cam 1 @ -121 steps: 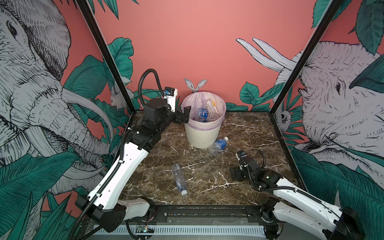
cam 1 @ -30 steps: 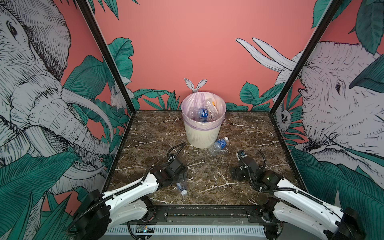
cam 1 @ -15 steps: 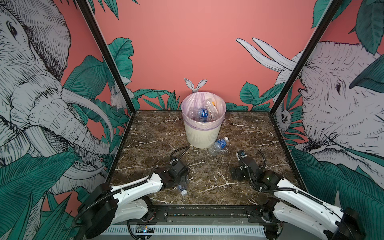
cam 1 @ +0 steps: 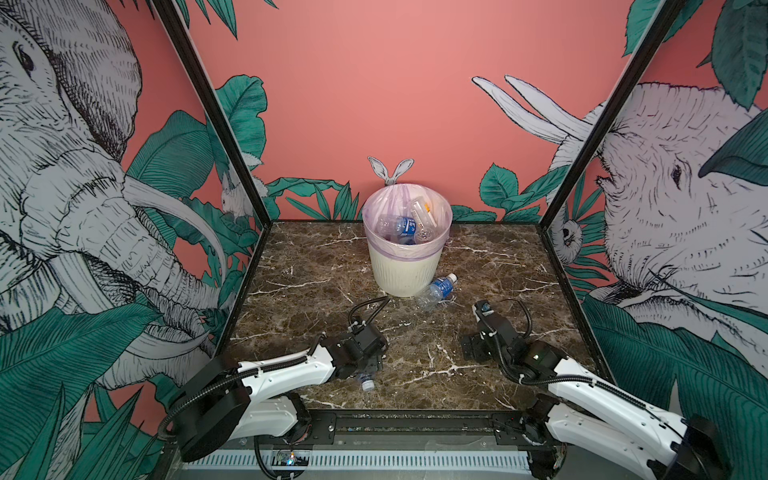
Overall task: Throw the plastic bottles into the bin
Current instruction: 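Lower the left gripper onto the crushed clear bottle and close it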
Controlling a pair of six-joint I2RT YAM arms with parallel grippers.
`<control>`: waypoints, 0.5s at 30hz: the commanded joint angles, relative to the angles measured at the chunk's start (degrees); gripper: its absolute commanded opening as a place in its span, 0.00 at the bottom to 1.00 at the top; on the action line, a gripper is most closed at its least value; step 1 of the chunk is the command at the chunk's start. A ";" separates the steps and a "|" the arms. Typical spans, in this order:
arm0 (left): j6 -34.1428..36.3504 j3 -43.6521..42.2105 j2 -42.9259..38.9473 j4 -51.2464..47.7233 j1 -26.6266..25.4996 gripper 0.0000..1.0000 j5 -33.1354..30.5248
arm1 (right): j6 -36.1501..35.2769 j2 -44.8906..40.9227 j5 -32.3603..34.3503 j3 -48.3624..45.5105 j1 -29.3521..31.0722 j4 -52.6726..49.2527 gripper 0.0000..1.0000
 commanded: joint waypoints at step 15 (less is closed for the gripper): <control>2.60 2.10 4.48 0.75 -2.67 0.55 -0.85 | 0.76 -0.32 1.41 -0.65 0.56 0.99 0.99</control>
